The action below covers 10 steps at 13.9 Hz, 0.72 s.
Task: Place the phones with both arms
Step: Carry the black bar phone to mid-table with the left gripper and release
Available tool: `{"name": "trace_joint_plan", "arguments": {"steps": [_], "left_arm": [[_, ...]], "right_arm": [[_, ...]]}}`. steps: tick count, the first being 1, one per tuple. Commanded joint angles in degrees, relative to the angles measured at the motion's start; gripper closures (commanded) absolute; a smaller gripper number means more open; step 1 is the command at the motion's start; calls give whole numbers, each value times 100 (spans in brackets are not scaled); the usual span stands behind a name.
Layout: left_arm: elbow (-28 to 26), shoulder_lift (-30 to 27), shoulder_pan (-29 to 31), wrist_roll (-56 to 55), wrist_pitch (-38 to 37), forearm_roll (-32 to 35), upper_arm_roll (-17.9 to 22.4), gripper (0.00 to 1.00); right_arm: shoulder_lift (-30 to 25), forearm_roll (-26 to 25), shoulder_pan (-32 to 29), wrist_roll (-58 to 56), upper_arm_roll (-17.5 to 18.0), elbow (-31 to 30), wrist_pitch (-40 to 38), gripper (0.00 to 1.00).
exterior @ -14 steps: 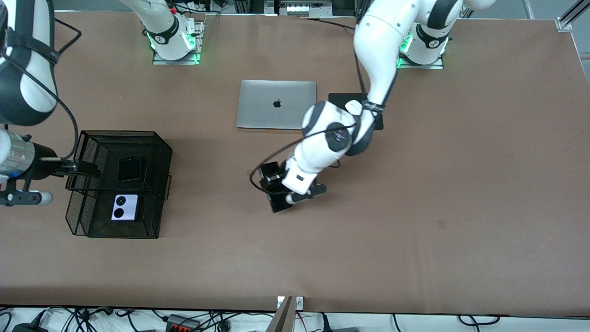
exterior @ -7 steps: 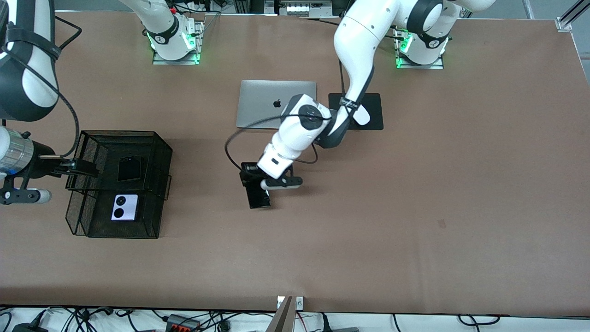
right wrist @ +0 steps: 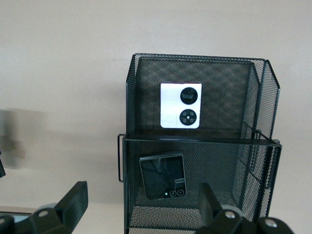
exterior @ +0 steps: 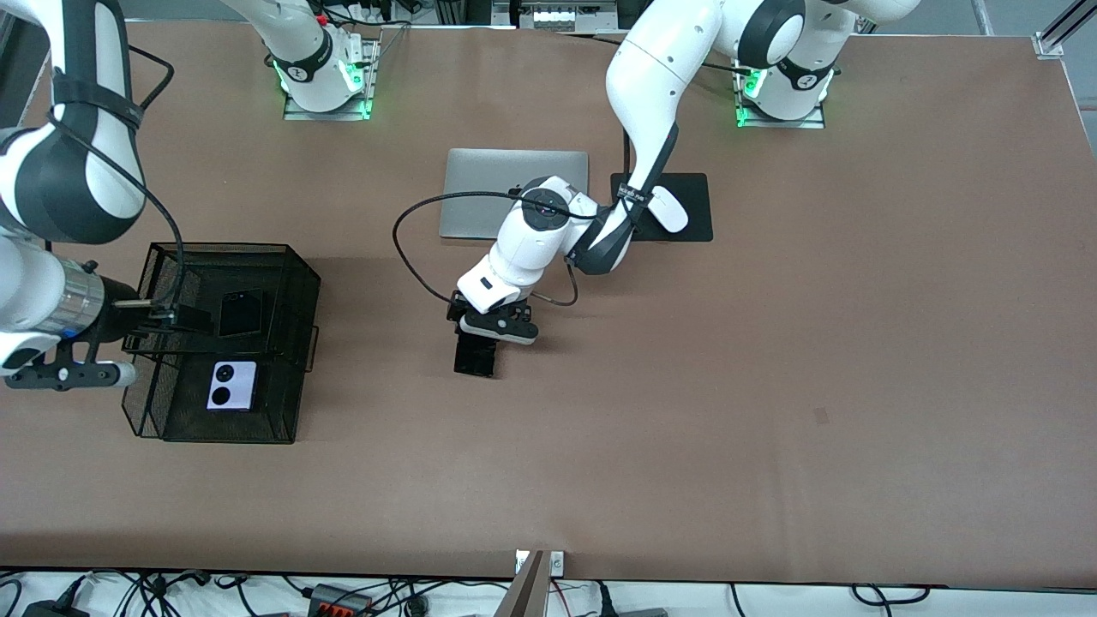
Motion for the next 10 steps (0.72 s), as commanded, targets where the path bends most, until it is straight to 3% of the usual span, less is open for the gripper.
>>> {"name": "trace_joint_plan", "arguments": {"steps": [1,2,4,8,10], "left_arm": [[193,74,-74,13,3,95,108,24],[193,74,-74,-31,3,95,108,23],[193,74,-74,-32,3,113,108,0],[114,4,14,-40,38,121,65,0],[-227,-372,329,-32,38,366,-162,0]], "right_arm": [[-52,106,33,-49,20,0,69,0],[-35,115,24,-49,20,1,209,0],[0,115,103,-40,28,-17,394,0],[246,115,471,22,29,-43,553,0],[404,115,612,22,29,-43,544,0]]}}
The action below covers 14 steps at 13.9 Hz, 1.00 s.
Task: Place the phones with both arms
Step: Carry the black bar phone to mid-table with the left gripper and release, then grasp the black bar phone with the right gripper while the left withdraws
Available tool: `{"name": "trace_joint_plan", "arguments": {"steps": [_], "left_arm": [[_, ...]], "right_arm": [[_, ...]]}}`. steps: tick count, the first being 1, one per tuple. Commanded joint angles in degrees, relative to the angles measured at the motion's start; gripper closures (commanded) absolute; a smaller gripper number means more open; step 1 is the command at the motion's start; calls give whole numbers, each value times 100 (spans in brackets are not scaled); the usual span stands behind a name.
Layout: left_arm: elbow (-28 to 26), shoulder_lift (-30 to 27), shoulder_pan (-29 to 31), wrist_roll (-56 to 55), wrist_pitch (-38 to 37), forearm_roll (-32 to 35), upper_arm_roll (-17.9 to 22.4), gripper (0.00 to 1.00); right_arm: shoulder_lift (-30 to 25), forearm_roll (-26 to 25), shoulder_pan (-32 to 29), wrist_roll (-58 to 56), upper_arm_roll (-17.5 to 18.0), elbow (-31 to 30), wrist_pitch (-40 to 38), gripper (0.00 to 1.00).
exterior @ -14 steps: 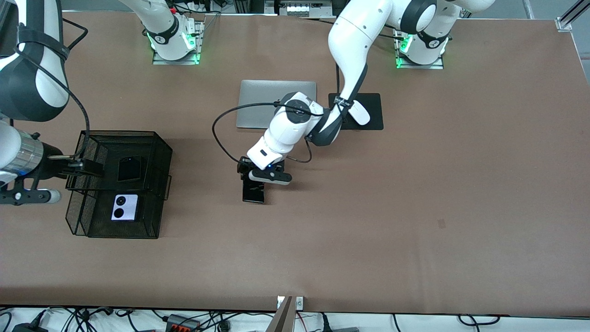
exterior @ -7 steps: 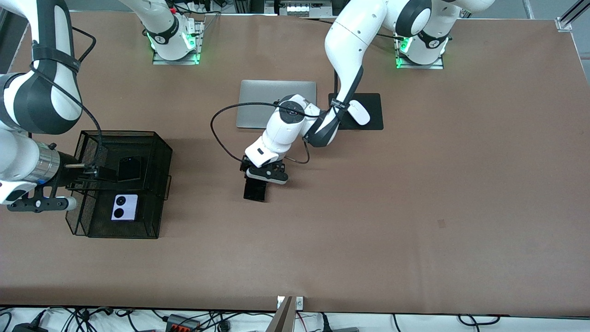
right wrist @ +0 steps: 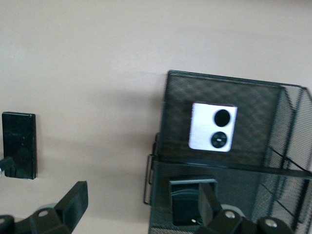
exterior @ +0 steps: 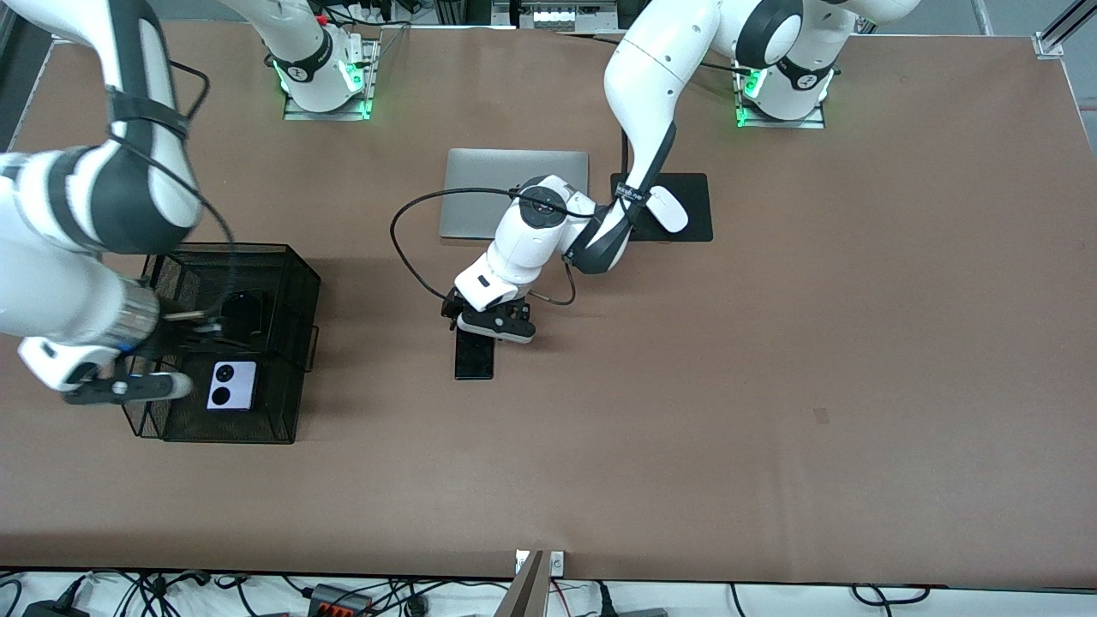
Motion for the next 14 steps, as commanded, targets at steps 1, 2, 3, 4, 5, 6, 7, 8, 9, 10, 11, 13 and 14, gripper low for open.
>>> {"name": "trace_joint_plan", "arguments": {"steps": [1,2,3,4,5,6,7,8,9,10,11,13,14], "left_arm": [[-507,-609,572,-12,-20,635,-555,0],[-701,-855,853,5,-28,951,-811,0],[-964,-1101,1108,31,-54,1154,-944,0],[-1236,-1347,1276,49,-63,1183,-971,0],[-1422,-1533,1443,84,-107,1183,-1032,0],[-1511,-1700,1619,302,-273,1183,-1111,0],[-1538,-1858,1812,600,-570,1183,-1156,0],[-1599,-2042,1997,838,-869,1174,-1165,0],[-1730,-2270,2181,953,-1107,1165,-1260,0],[-1984,-2508,2453,1050,-1240,1165,-1357,0],[-2213,-2710,2664,1182,-1267,1148,-1489,0],[-2539,-3132,3043,1271,-1616,1147,-1613,0],[-2557,-3273,3236,1280,-1993,1174,-1613,0]], "right_arm": [[195,74,217,6,-22,-29,76,0],[247,74,288,6,-22,-20,120,0],[257,74,367,15,-22,-38,233,0],[283,74,403,15,-31,-29,243,0],[283,74,412,15,-22,-29,252,0],[283,74,429,15,-22,-29,252,0],[283,74,464,15,-22,-29,243,0],[309,83,490,24,-22,-29,252,0],[379,118,569,24,-22,-29,295,0],[476,336,657,24,-22,-29,426,0],[537,521,771,24,-22,-29,619,0],[757,523,1069,41,-22,-29,936,0],[853,505,1193,146,-31,-29,1103,0]]}}
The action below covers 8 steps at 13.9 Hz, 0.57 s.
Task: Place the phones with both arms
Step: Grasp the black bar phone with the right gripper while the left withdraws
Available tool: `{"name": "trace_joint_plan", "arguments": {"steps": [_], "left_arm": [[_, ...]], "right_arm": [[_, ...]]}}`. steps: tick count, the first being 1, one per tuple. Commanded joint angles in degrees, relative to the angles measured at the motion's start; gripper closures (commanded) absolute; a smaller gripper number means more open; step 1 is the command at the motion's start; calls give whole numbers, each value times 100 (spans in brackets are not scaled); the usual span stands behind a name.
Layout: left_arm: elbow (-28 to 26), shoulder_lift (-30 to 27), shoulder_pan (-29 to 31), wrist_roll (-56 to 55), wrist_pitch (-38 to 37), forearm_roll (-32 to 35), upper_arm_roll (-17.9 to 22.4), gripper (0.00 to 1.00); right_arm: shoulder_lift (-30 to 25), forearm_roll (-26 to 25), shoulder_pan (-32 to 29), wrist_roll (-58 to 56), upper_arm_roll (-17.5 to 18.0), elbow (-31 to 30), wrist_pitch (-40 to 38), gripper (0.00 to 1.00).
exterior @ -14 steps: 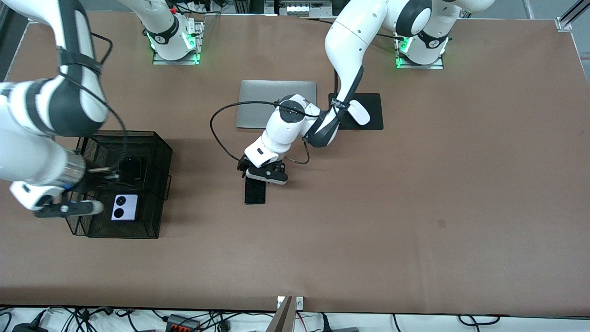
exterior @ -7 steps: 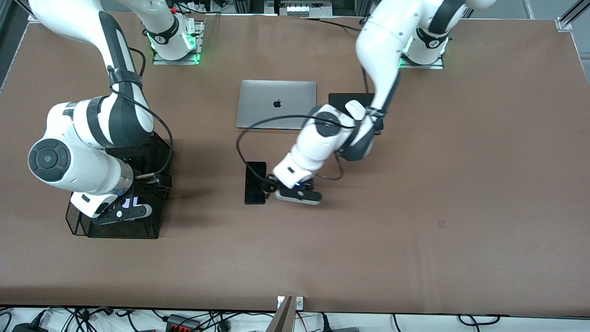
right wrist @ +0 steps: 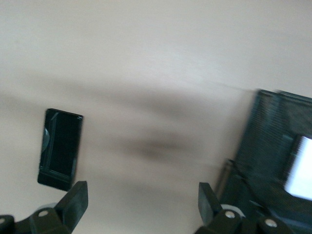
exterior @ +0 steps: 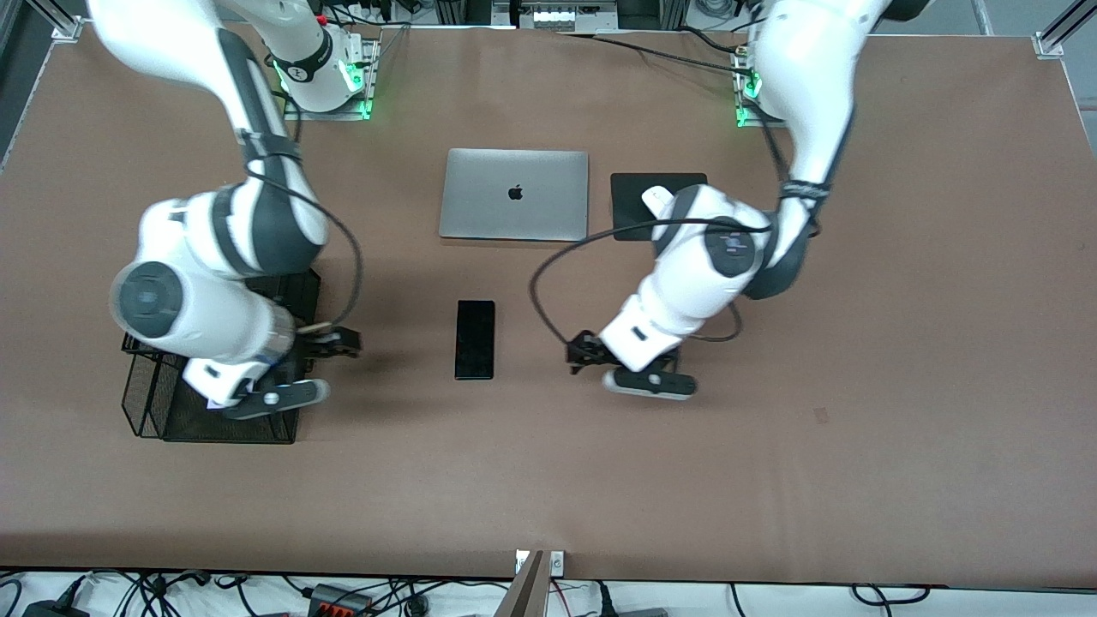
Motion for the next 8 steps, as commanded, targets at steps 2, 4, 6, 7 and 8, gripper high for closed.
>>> {"name": "trace_joint_plan", "arguments": {"steps": [2,4,6,7,8], "left_arm": [[-573,-890,800,152,-1143,135,-198,0],[-643,-1154,1143,282,-1716,135,-189,0],[-792,-1400,1599,1053,-2033,127,-180,0],[-853,-1514,1819,1274,-2313,135,-172,0],[-897,-1663,1996,1390,-2629,283,-146,0]], "right_arm": [[386,50,504,520,-54,7,489,0],[588,41,706,855,-54,7,699,0],[790,41,917,1364,-54,7,858,0],[887,41,1023,1575,-54,7,955,0],[992,41,1137,1839,-54,7,1086,0]]}}
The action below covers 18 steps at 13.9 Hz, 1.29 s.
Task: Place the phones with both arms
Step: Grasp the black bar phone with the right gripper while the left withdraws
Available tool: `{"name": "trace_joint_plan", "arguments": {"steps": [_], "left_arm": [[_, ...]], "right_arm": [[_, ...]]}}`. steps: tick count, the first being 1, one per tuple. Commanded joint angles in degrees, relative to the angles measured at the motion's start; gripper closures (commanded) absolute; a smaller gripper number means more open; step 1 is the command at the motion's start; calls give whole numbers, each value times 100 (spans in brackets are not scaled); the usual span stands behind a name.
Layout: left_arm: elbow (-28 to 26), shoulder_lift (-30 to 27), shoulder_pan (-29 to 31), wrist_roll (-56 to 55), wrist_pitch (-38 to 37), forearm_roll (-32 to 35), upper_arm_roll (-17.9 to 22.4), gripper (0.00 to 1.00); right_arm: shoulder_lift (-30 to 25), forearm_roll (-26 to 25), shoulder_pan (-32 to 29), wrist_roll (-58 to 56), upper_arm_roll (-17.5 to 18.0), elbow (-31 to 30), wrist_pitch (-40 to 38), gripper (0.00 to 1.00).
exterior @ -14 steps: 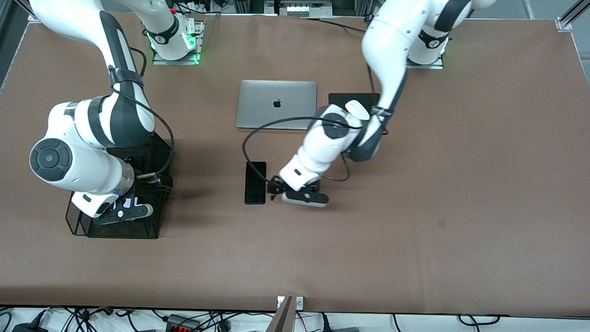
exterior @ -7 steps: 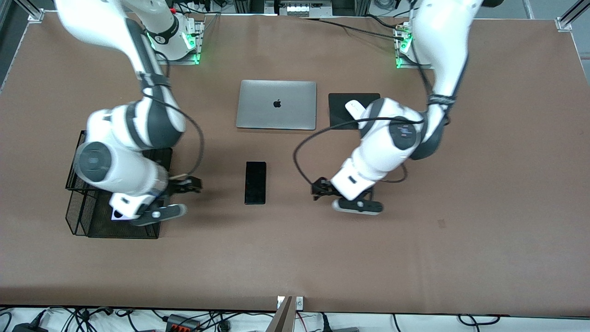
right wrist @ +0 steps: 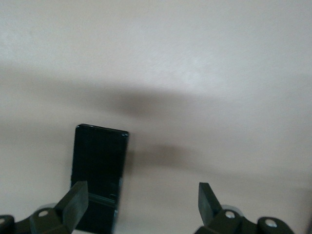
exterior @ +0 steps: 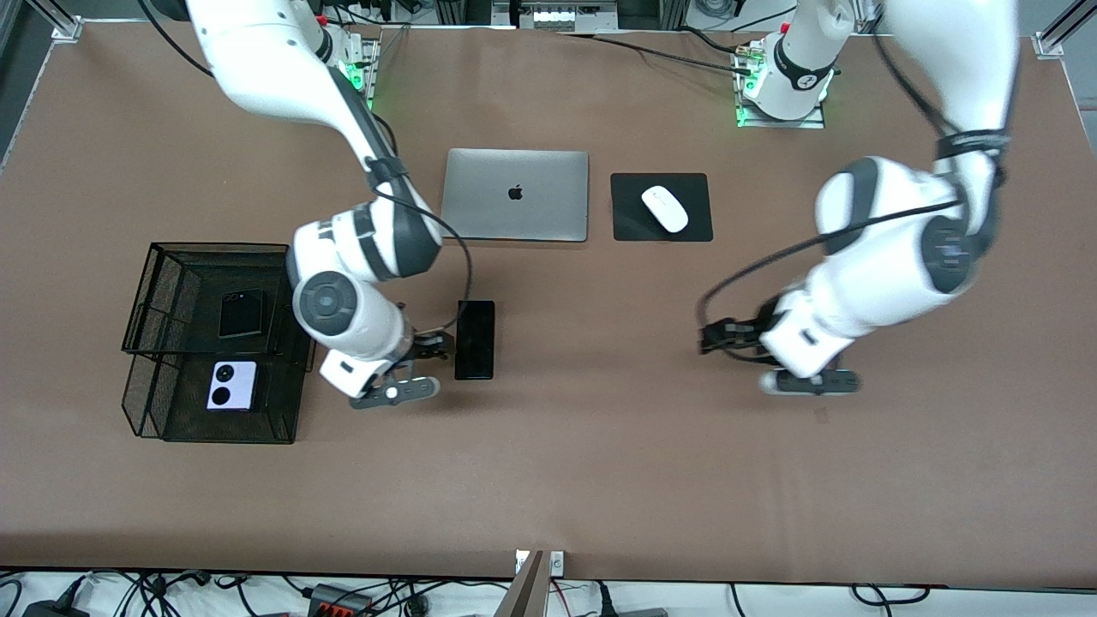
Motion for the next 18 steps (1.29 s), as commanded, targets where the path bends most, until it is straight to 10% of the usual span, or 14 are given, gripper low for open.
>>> {"name": "trace_joint_plan", "arguments": {"steps": [1,10,18], "left_arm": [[-431,-631,471,424,-675,642,-90,0],[-439,-1635,1095,460,-2541,1551,472,0],[-1273,-1863,1069,337,-1032,1569,402,0]], "right_arm": [[275,32,325,639,-62,32,306,0],[662,76,651,1336,-54,-100,552,0],[733,85,844,1336,-54,-258,500,0]]}}
